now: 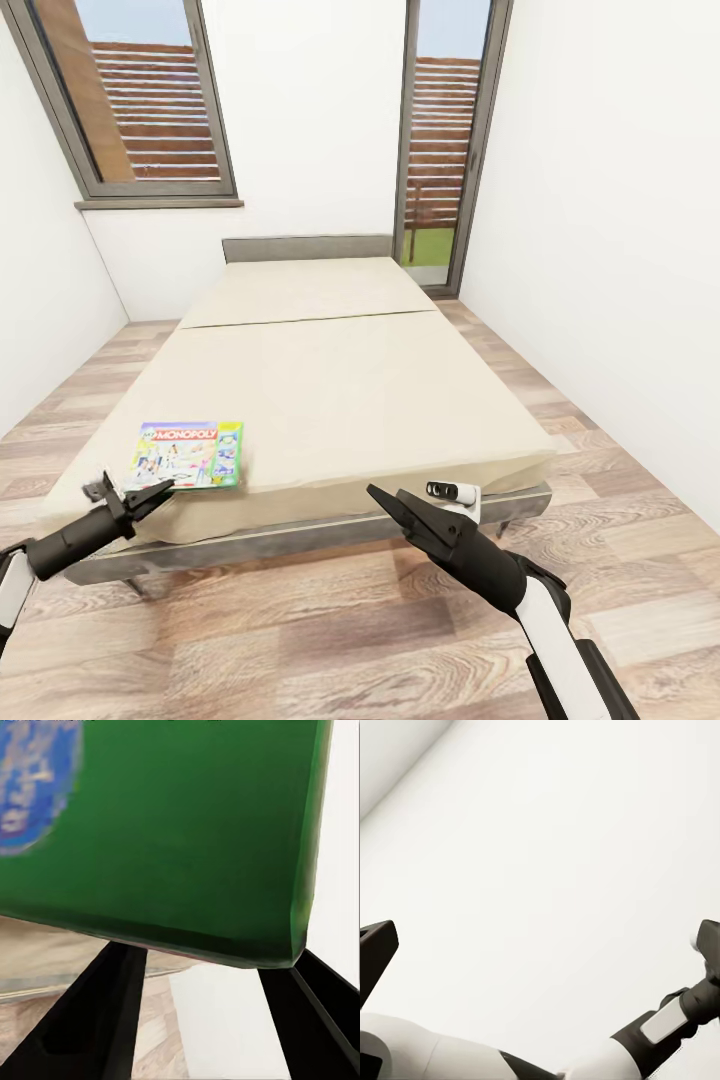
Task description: Put all the toys in the child's room - the three board games (two on the bed and one on the table), the two jigsaw puzzles on the table, and the tennis ball on the table - inside the toy box on the table in the child's room.
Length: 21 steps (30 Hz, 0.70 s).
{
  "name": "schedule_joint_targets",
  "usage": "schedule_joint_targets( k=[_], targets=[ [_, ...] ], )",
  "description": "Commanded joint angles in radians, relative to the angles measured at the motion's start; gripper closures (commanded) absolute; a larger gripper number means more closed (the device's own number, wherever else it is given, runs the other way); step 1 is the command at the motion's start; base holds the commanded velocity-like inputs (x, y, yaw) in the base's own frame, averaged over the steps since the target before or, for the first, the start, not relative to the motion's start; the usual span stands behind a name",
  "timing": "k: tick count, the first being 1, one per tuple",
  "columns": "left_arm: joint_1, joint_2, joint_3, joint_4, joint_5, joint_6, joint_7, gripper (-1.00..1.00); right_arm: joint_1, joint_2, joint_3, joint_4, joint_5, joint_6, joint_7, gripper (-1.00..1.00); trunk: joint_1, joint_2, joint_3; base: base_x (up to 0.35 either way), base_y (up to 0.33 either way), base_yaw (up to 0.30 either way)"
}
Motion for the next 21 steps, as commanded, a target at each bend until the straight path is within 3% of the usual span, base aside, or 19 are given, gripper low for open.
schedule_joint_targets(
  k=[1,2,6,9,12,15,18,21],
  targets=[
    [0.000,0.011,-0.002,0.000,-0.004,0.023,-0.039,1.00,0.000,0.000,0.000,0.001,-0.005,0.006,0.000,-1.00,0.000,0.000,-0.001,0.000,0.000,0.000],
    [0.000,0.026,-0.005,-0.001,-0.005,0.045,-0.080,1.00,0.000,0.000,0.000,0.001,-0.005,0.006,-0.001,-1.00,0.000,0.000,-0.001,0.000,0.000,0.000],
    [0.001,0.049,-0.011,-0.006,-0.005,0.073,-0.141,1.00,0.000,0.002,0.000,0.001,-0.004,0.006,-0.002,-1.00,0.000,0.000,-0.001,0.000,0.000,0.000],
    [0.001,0.054,-0.017,-0.029,-0.006,0.108,-0.187,1.00,-0.001,0.003,0.000,0.001,0.000,0.006,-0.002,-1.00,0.000,0.000,-0.001,0.000,0.000,0.000],
    [0.002,0.055,-0.023,-0.067,-0.009,0.131,-0.231,1.00,0.000,0.008,0.000,0.001,0.034,0.006,-0.001,-1.00,0.000,0.000,-0.001,0.000,0.000,0.000],
    [0.003,0.057,-0.057,-0.087,-0.011,0.136,-0.270,1.00,0.000,0.010,0.000,0.001,0.050,0.006,-0.001,-1.00,0.000,0.000,-0.001,0.000,0.000,0.000],
    [0.003,0.059,-0.115,-0.104,-0.013,0.137,-0.314,1.00,-0.001,0.011,-0.001,0.001,0.056,0.006,-0.001,-1.00,0.000,0.000,-0.001,0.000,0.000,0.000],
    [0.003,0.059,-0.138,-0.111,-0.013,0.138,-0.314,1.00,-0.001,0.011,-0.001,0.001,0.057,0.006,0.000,-1.00,0.000,0.000,-0.001,0.000,0.000,0.000]
  ],
)
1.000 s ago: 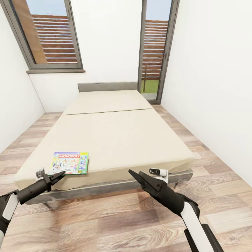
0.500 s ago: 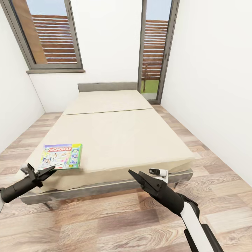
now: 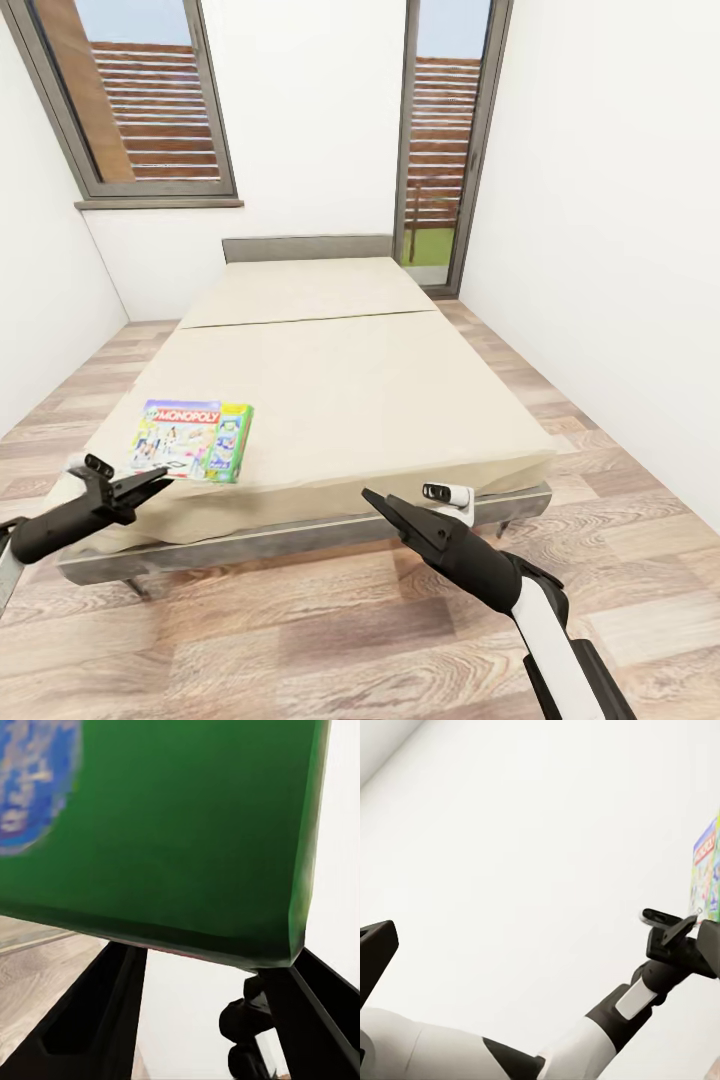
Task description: Put all the toys in the child's room - the three board games (two on the bed and one on the table), the two jigsaw puzzles on the table, and the tennis ball on the table - inside the toy box on the table in the child's room.
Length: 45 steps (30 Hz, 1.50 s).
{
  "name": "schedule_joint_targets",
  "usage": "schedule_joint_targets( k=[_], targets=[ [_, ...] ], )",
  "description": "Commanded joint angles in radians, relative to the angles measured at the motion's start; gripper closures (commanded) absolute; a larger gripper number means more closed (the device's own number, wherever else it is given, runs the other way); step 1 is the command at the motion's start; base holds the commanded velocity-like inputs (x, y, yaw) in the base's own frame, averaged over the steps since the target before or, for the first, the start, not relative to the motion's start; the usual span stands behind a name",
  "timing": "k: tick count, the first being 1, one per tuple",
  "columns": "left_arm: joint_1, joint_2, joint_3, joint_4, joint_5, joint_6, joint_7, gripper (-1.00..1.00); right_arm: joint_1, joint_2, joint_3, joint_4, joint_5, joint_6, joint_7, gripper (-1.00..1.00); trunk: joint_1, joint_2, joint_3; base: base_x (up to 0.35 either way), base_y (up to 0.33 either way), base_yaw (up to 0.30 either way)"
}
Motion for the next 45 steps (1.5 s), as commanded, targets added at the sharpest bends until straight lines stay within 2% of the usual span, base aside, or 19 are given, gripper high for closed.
schedule_joint_targets(
  k=[1,6,10,12,19,23,32,35,37,41,45],
  targets=[
    [0.000,0.000,-0.008,-0.002,0.000,0.011,-0.005,1.00,0.000,0.000,0.000,0.000,-0.005,0.006,0.000,-1.00,0.000,0.000,-0.001,0.000,0.000,0.000],
    [0.000,0.013,-0.064,-0.006,0.000,0.011,-0.005,1.00,0.000,-0.001,-0.002,0.000,-0.004,0.006,0.000,-1.00,0.000,0.000,-0.001,0.000,0.000,0.000],
    [-0.001,0.048,-0.128,-0.007,0.000,0.011,-0.005,1.00,0.000,-0.002,-0.004,0.000,-0.004,0.006,0.000,-1.00,0.000,0.000,-0.001,0.000,0.000,0.000],
    [-0.001,0.065,-0.147,-0.007,0.000,0.010,-0.005,1.00,0.000,-0.002,-0.004,0.000,-0.004,0.006,0.000,-1.00,0.000,0.000,-0.001,0.000,0.000,0.000],
    [-0.001,0.085,-0.155,-0.023,0.001,0.010,-0.005,1.00,0.000,-0.002,-0.005,0.000,-0.004,0.006,0.000,-1.00,0.000,0.000,-0.001,0.000,0.000,0.000],
    [-0.001,0.103,-0.159,-0.034,0.005,0.013,-0.005,1.00,0.000,-0.001,-0.005,0.000,-0.004,0.006,0.000,-1.00,-0.002,0.001,0.015,0.000,0.000,0.000],
    [-0.002,0.108,-0.168,-0.035,0.003,0.032,-0.005,1.00,0.000,0.000,-0.007,0.000,-0.004,0.004,-0.023,-1.00,-0.006,0.003,0.049,0.000,0.000,0.000],
    [-0.002,0.108,-0.175,-0.021,0.002,0.032,-0.005,1.00,0.000,-0.007,-0.010,0.000,-0.005,0.009,-0.109,-1.00,-0.007,0.003,0.061,0.000,0.000,0.000],
    [-0.002,0.111,-0.202,0.013,0.003,0.032,-0.005,1.00,0.000,-0.010,-0.012,-0.001,-0.006,0.013,-0.170,-1.00,-0.008,0.004,0.069,0.000,0.000,0.000],
    [-0.002,0.145,-0.245,0.110,0.006,0.032,-0.005,1.00,0.000,-0.012,-0.020,-0.001,-0.010,0.018,-0.268,-1.00,-0.010,0.005,0.084,0.000,0.000,0.000],
    [-0.003,0.171,-0.258,0.196,0.009,0.032,-0.005,1.00,0.000,-0.011,-0.035,-0.005,-0.017,0.020,-0.374,-1.00,-0.012,0.006,0.100,0.000,0.000,0.000]
  ],
)
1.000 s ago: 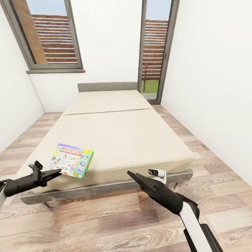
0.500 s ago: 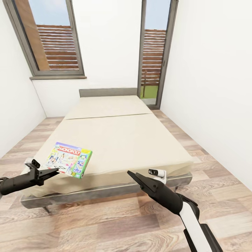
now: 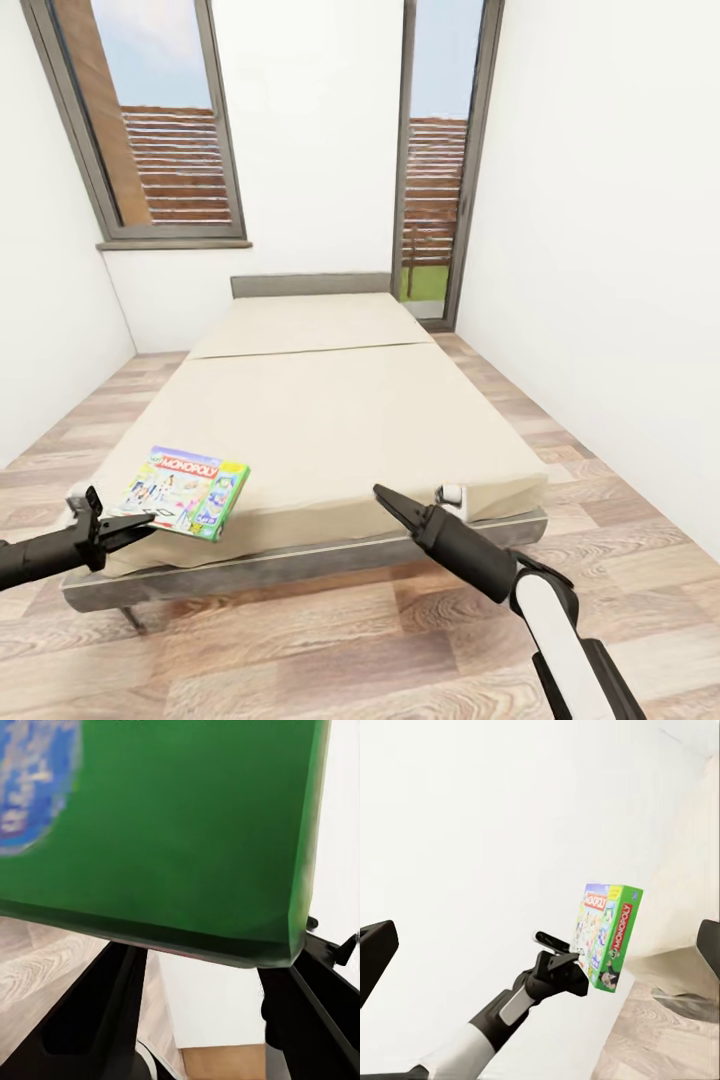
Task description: Put all the toys in the child's room - the three board games (two on the bed and one on the table), the two jigsaw puzzles on the table, and the tennis ball on the table - inside the toy box on the table in the child's room.
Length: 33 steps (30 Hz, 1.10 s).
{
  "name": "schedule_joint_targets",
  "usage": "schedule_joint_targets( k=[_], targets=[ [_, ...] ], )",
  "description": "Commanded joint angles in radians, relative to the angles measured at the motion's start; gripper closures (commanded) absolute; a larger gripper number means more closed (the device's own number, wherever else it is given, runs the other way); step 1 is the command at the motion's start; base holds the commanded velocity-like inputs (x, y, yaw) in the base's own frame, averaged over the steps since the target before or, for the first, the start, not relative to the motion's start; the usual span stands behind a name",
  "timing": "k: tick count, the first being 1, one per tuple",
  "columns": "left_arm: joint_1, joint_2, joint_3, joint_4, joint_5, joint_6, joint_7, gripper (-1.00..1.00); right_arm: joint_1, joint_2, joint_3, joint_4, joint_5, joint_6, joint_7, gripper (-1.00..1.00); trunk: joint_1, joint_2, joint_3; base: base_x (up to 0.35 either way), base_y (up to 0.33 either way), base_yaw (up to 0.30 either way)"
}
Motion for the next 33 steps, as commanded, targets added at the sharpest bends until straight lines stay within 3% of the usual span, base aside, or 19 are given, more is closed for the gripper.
schedule_joint_targets(
  k=[1,19,27,33],
  targets=[
    [0.000,0.002,-0.001,0.009,0.002,0.011,-0.005,1.00,-0.001,0.002,-0.002,-0.001,-0.005,0.006,-0.011,-1.00,-0.001,0.000,0.003,0.000,0.000,0.000],
    [-0.001,0.015,-0.002,0.046,0.004,0.011,-0.005,1.00,-0.001,0.012,-0.002,-0.003,0.005,-0.004,-0.034,-1.00,-0.063,0.113,0.061,0.000,0.000,0.000],
    [-0.004,0.015,0.001,0.044,0.004,0.011,-0.005,1.00,-0.001,0.003,-0.003,-0.002,0.006,-0.005,-0.155,-1.00,-0.094,0.169,0.086,0.000,0.000,0.000],
    [-0.018,0.011,0.002,0.034,-0.004,0.011,-0.005,1.00,0.000,0.008,0.006,-0.001,0.006,-0.008,-0.165,-1.00,-0.117,0.211,0.105,0.000,0.000,0.000]
  ],
)
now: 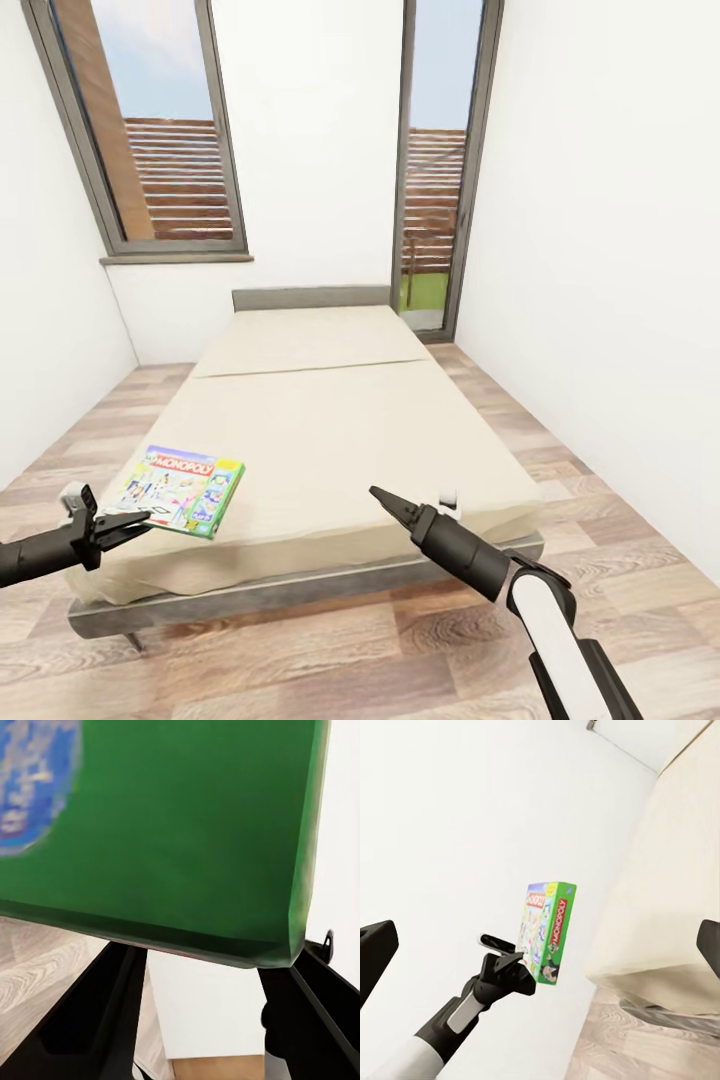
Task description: Put all the toys in the child's room - the three board games (two on the bed and one on the table), the two jigsaw puzzles on the table, and the tennis ball on the table - inside the toy box on the table in the child's room.
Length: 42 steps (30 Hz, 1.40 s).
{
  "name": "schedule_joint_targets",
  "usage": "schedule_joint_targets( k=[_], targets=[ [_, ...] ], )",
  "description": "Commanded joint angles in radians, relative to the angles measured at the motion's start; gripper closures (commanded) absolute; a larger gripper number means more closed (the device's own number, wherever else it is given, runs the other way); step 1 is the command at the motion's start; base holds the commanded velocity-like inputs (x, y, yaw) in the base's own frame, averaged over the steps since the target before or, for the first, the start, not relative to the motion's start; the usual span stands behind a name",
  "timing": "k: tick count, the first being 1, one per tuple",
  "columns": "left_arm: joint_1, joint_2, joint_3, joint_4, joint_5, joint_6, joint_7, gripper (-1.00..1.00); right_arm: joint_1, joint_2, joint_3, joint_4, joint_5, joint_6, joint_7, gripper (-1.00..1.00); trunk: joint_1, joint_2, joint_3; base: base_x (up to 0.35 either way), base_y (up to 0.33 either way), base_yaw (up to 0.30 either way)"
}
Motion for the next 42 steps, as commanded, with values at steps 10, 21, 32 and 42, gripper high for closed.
schedule_joint_targets(
  k=[10,21,32,42],
  targets=[
    [-0.012,-0.004,-0.001,-0.002,-0.024,0.011,-0.005,1.00,0.000,-0.006,0.002,0.000,-0.001,-0.041,0.000,-1.00,-0.039,0.070,0.030,0.000,0.000,0.000],
    [-0.014,-0.008,-0.001,-0.002,-0.040,0.011,-0.005,1.00,0.000,-0.008,-0.002,0.000,-0.001,-0.043,0.002,-1.00,-0.081,0.147,0.065,0.000,0.000,0.000],
    [-0.014,-0.008,-0.001,-0.002,-0.040,0.011,-0.005,1.00,-0.001,-0.008,-0.004,0.001,0.002,-0.044,-0.009,-1.00,-0.123,0.224,0.099,0.000,0.000,0.000],
    [-0.014,-0.009,-0.001,-0.002,-0.043,0.011,-0.005,1.00,-0.003,-0.009,0.006,-0.002,0.021,-0.014,-0.140,-1.00,-0.161,0.294,0.131,0.000,0.000,0.000]
  ],
)
